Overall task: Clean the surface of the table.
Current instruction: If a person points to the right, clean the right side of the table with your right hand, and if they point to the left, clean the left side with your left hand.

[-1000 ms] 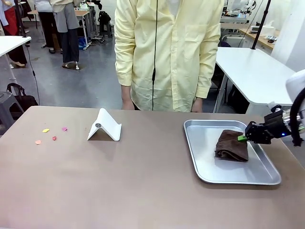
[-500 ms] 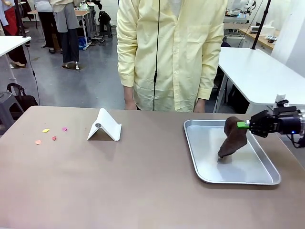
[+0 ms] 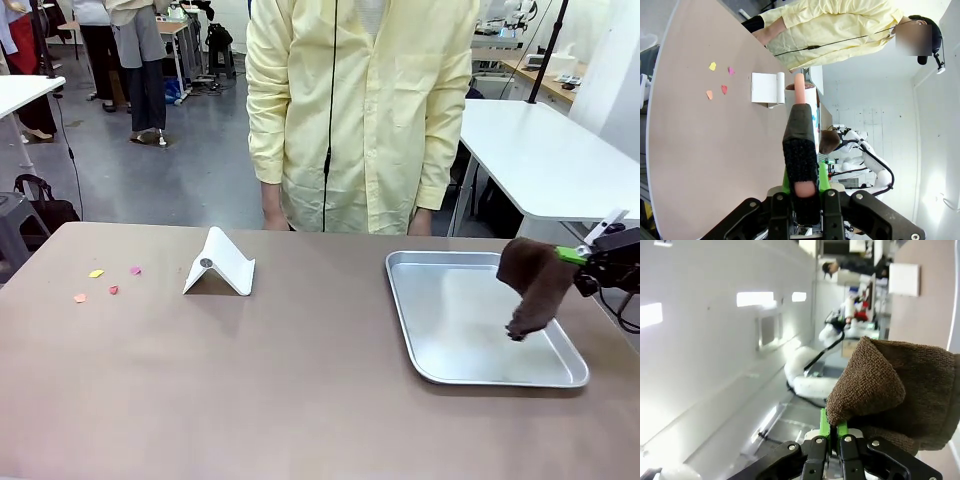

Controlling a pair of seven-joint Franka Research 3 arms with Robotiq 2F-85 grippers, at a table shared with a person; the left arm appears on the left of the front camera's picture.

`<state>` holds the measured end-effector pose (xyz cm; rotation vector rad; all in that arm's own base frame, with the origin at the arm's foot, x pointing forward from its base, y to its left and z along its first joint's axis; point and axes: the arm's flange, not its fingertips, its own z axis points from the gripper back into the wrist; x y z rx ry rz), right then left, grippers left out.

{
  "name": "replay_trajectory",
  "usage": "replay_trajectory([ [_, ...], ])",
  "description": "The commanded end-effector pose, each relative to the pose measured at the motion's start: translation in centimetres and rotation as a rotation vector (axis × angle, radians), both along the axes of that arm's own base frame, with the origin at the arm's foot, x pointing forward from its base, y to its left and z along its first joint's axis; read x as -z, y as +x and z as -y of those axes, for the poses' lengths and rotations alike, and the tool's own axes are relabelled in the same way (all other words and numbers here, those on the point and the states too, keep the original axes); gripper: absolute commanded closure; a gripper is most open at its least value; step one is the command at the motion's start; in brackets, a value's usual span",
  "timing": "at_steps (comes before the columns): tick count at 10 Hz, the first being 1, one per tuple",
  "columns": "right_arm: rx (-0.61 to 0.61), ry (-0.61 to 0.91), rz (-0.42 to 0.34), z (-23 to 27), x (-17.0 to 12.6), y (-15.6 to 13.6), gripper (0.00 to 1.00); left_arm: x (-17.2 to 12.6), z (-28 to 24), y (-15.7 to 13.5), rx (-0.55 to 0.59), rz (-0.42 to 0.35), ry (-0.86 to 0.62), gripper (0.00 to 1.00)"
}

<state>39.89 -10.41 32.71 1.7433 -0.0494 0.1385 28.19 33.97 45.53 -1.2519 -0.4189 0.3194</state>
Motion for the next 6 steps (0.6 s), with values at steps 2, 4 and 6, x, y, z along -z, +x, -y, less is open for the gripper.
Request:
replay_trajectory([
  [2, 0.104, -0.098, -0.038, 1.3, -0.59, 0.32, 0.94, -0.25, 0.08, -0.44, 0.011, 0.009, -0.004, 1.0],
  [4, -0.013, -0.008, 0.001, 0.47, -0.17, -0.01, 0.94, -0.25, 0.08, -0.44, 0.011, 0.009, -0.004, 1.0],
  [6, -0.013, -0.008, 0.001, 0.47, -0.17, -0.01, 0.94, -0.25, 0.08, -0.44, 0.011, 0.009, -0.004, 1.0],
])
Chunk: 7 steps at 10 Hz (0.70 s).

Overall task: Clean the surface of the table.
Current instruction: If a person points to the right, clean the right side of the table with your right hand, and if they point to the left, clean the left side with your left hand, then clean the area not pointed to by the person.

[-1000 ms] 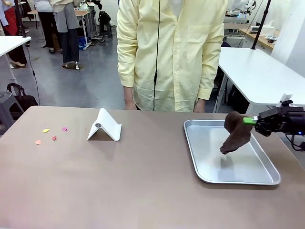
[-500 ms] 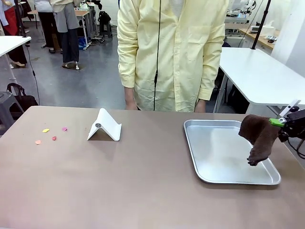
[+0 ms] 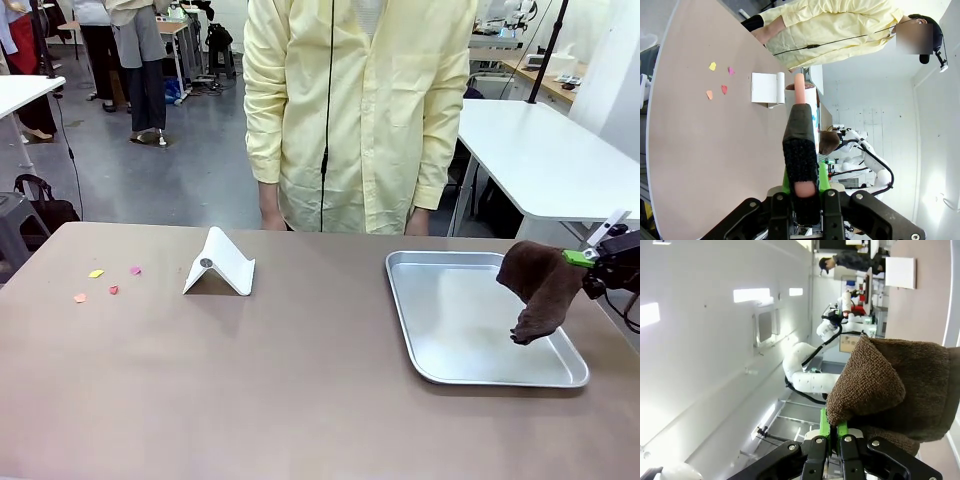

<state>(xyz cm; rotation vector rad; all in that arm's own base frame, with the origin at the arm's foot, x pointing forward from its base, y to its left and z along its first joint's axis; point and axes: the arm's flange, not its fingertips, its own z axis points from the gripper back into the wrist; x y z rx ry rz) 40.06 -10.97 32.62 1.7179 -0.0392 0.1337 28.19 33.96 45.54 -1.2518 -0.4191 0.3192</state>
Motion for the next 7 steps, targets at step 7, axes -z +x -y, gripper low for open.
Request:
replay_trajectory([
  [7, -0.011, 0.018, 0.009, -0.1, -0.25, -0.17, 0.94, -0.24, 0.08, -0.43, 0.011, 0.009, -0.005, 1.0],
])
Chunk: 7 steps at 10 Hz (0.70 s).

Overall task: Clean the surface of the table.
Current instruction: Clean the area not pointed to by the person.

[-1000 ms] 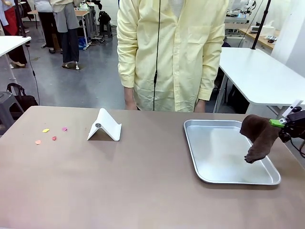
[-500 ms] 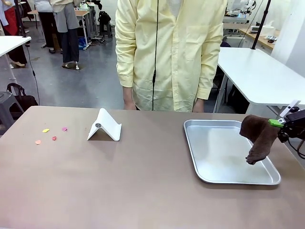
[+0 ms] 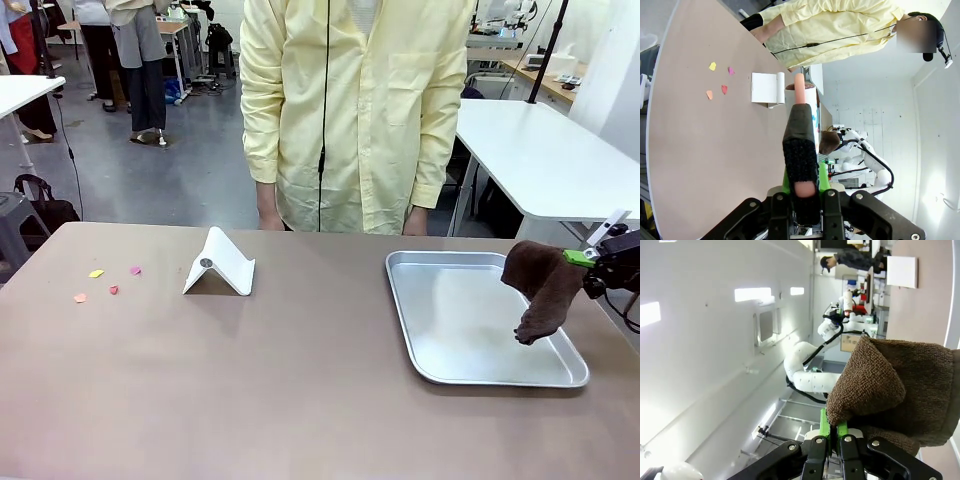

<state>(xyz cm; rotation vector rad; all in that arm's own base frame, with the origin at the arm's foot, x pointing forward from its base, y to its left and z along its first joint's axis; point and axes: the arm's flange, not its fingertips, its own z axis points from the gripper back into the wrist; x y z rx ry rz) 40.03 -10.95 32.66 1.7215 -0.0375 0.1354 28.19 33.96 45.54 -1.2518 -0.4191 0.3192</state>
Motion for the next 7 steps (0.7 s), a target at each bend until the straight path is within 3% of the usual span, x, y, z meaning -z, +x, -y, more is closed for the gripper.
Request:
replay_trajectory([
  [1, -0.008, 0.015, 0.009, -0.1, -0.2, -0.1, 0.94, -0.2, 0.1, -0.4, 0.011, 0.009, -0.005, 1.0],
  [5, -0.008, 0.015, 0.009, -0.1, -0.2, -0.1, 0.94, -0.2, 0.1, -0.4, 0.011, 0.009, -0.005, 1.0],
  [6, -0.008, 0.015, 0.009, -0.1, -0.2, -0.1, 0.94, 0.0, 0.0, 0.0, 0.0, 0.0, 0.0, 0.78],
  [7, -0.008, 0.015, 0.009, -0.1, -0.2, -0.1, 0.94, -0.9, 1.2, -0.8, -0.057, 0.044, 0.105, 0.78],
])
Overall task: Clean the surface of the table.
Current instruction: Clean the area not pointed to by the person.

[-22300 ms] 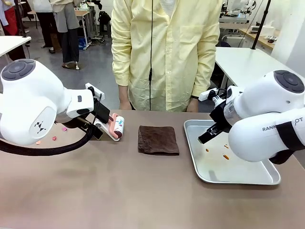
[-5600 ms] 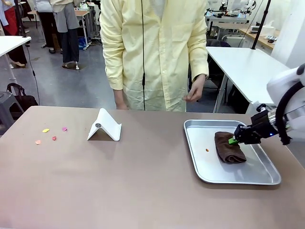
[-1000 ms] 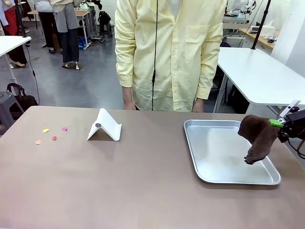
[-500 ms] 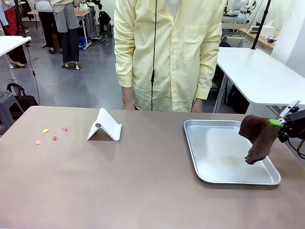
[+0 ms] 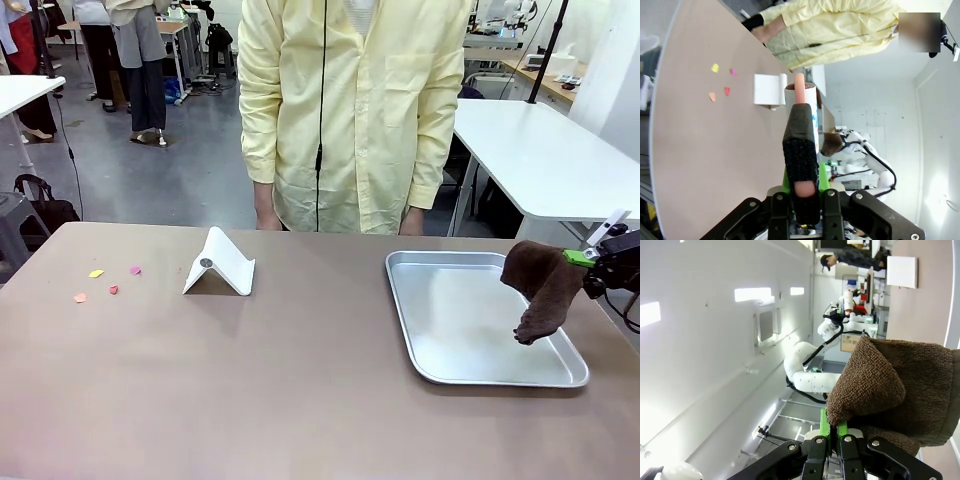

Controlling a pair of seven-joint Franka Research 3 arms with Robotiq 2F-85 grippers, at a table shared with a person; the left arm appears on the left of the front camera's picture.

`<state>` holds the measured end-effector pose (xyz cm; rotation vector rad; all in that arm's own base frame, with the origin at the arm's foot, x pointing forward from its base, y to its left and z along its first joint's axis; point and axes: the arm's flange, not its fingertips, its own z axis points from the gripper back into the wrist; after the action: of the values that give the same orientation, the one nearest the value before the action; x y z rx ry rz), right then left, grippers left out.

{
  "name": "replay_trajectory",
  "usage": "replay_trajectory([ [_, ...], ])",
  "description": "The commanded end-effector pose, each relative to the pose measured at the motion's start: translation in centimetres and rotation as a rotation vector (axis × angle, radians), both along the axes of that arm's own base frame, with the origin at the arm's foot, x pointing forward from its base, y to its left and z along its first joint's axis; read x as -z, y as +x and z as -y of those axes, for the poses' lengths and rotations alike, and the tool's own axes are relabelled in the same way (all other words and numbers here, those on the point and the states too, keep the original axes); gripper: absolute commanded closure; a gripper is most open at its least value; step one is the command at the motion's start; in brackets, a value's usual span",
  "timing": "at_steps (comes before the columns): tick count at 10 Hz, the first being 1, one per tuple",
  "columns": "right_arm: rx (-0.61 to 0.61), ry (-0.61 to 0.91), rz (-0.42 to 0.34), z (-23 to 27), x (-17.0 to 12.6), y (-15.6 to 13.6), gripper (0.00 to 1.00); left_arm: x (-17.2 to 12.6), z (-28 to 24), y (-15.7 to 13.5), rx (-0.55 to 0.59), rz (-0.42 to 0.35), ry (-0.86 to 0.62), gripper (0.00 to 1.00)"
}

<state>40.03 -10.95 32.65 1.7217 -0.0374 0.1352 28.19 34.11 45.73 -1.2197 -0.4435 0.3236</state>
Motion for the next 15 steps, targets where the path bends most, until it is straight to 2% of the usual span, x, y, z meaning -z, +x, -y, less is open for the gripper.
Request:
replay_trajectory([
  [1, -0.008, 0.015, 0.009, -0.1, -0.2, -0.1, 0.94, -0.9, 3.0, -1.0, 0.025, 0.003, 0.134, 0.78],
  [2, -0.008, 0.015, 0.009, -0.1, -0.2, -0.1, 0.94, -0.4, 4.5, -0.6, 0.014, -0.034, 0.256, 0.78],
  [3, -0.008, 0.015, 0.009, -0.1, -0.2, -0.1, 0.94, 0.6, 5.7, -0.4, 0.038, -0.066, 0.297, 0.78],
  [4, -0.008, 0.015, 0.009, -0.1, -0.2, -0.1, 0.94, 1.7, 6.5, 0.1, 0.017, -0.103, 0.343, 0.78],
  [5, -0.008, 0.015, 0.009, -0.1, -0.2, -0.1, 0.94, 2.7, 7.2, 0.9, 0.044, -0.155, 0.324, 0.78],
  [6, -0.008, 0.015, 0.009, -0.1, -0.2, -0.1, 0.94, 3.5, 7.7, 1.7, -0.035, -0.188, 0.345, 0.78],
  [8, -0.008, 0.015, 0.009, -0.1, -0.2, -0.1, 0.94, 5.7, 9.0, 3.3, -0.095, -0.236, 0.385, 0.78],
  [9, -0.008, 0.015, 0.009, -0.1, -0.2, -0.1, 0.94, 7.0, 9.6, 4.0, -0.16, -0.235, 0.423, 0.78],
  [13, -0.008, 0.015, 0.009, -0.1, -0.2, -0.1, 0.94, 9.7, 11.5, 5.3, -0.128, -0.269, 0.454, 0.78],
  [15, -0.008, 0.015, 0.009, -0.1, -0.2, -0.1, 0.94, 10.2, 12.0, 5.8, -0.192, -0.274, 0.474, 0.78],
])
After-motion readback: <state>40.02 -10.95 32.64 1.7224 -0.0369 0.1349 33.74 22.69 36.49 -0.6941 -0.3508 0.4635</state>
